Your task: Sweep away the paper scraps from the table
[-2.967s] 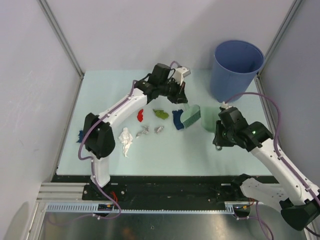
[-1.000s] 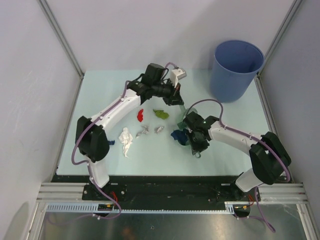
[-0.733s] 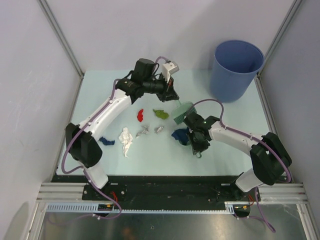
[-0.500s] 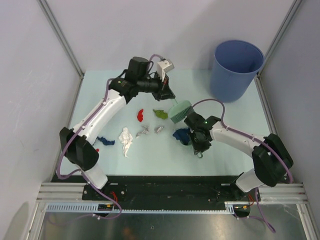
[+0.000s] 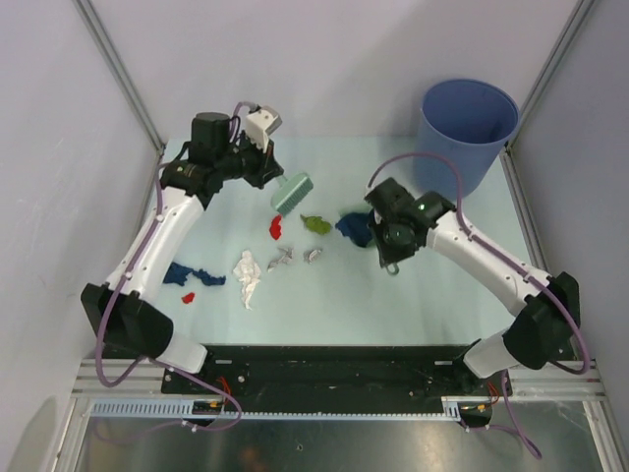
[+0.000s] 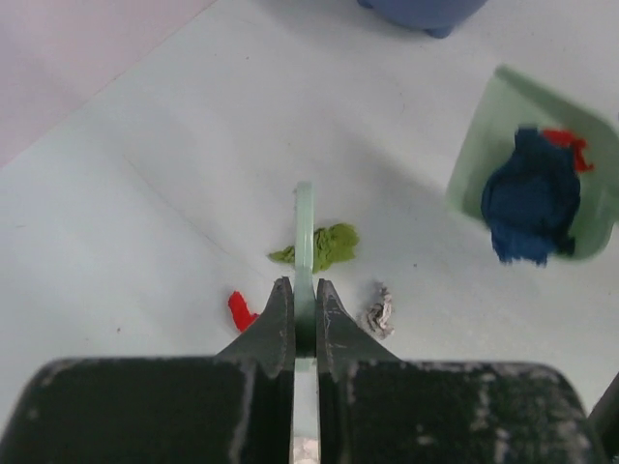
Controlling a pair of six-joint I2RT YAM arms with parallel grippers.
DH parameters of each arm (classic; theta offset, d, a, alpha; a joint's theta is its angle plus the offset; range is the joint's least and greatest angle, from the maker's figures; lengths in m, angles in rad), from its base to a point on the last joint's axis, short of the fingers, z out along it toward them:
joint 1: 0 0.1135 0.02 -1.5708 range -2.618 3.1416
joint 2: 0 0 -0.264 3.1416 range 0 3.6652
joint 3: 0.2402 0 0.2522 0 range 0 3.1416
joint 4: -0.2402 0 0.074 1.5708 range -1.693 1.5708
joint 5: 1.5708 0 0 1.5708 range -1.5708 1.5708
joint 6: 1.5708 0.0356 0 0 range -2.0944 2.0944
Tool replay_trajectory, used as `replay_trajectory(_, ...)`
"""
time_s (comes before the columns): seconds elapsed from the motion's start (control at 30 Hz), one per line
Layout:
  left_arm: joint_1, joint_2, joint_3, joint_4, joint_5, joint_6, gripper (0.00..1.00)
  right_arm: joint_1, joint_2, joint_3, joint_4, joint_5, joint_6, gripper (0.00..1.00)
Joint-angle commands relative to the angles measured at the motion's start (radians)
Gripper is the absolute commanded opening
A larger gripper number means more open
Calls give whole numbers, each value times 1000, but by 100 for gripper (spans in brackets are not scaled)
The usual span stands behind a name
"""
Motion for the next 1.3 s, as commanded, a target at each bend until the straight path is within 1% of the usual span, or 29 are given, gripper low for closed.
replay_trajectory(0.0,9,-100,-68,15,-34,65,0,-72,52,224,-109,24,-107,0)
replay_trajectory(0.03,12,-117,-92,17,-38,66,0,-84,92,268,-124,30,-116,0)
replay_trajectory(0.13,22,-148,-138,15,-34,71,0,-128,152,481,-179,44,-169,0)
replay_trajectory(0.17,25,-154,-149,17,-29,71,0,-141,201,588,-204,47,-182,0)
replay_trajectory(0.23,32,-165,-175,17,-26,71,0,-188,247,707,-230,87,-208,0)
replay_trajectory(0.27,33,-168,-183,15,-25,71,0,-208,305,837,-241,119,-215,0)
replay_trajectory(0.33,36,-177,-201,15,-23,69,0,-268,374,980,-285,159,-243,0)
replay_trajectory(0.37,36,-179,-207,15,-23,69,0,-286,444,1069,-301,206,-255,0)
replay_trajectory(0.4,38,-182,-210,17,-24,71,0,-305,482,1212,-311,237,-255,0)
replay_trajectory(0.43,38,-191,-221,15,-26,71,0,-346,499,1253,-283,265,-299,0)
replay_trajectory(0.5,38,-200,-233,17,-26,68,0,-398,476,1220,-197,338,-332,0)
replay_trajectory(0.53,39,-202,-235,15,-25,69,0,-442,468,1206,-114,374,-376,0)
replay_trajectory(0.6,38,-205,-239,15,-26,69,0,-475,430,1160,-13,493,-460,0)
replay_trajectory(0.63,39,-206,-243,15,-26,69,0,-487,410,1090,118,544,-514,0)
replay_trajectory(0.67,38,-209,-244,15,-26,71,0,-487,390,1033,202,638,-673,0)
replay_trajectory(0.7,39,-214,-247,15,-26,71,0,-489,343,973,303,683,-759,0)
replay_trajectory(0.73,39,-217,-246,15,-28,71,0,-495,321,845,527,719,-842,0)
replay_trajectory(0.77,39,-218,-246,15,-26,71,0,-509,304,791,640,745,-1031,0)
replay_trajectory(0.8,39,-223,-247,17,-26,71,0,-520,289,740,747,750,-1121,0)
replay_trajectory(0.83,39,-226,-247,15,-26,72,0,-527,272,686,900,741,-1231,0)
replay_trajectory(0.87,39,-229,-250,15,-26,77,0,-546,264,599,967,716,-1333,0)
replay_trajectory(0.9,39,-234,-255,15,-25,80,0,-555,258,539,1045,711,-1568,0)
replay_trajectory(0.93,39,-234,-259,15,-25,83,0,-564,250,486,1221,702,-1675,0)
replay_trajectory(0.97,39,-232,-261,15,-23,83,0,-590,249,400,1300,679,-1761,0)
replay_trajectory(1.0,39,-232,-264,15,-21,85,0,-601,250,378,1357,670,-1903,0)
replay_trajectory(1.03,39,-231,-264,15,-20,88,0,-613,250,362,1423,661,-1953,0)
replay_trajectory(1.1,39,-229,-264,14,-18,91,0,-641,241,304,1471,624,-2095,0)
replay_trajectory(1.13,39,-231,-263,15,-17,92,0,-648,234,280,1533,607,-2136,0)
replay_trajectory(1.27,41,-226,-261,15,-11,98,0,-658,186,200,1577,532,-2214,0)
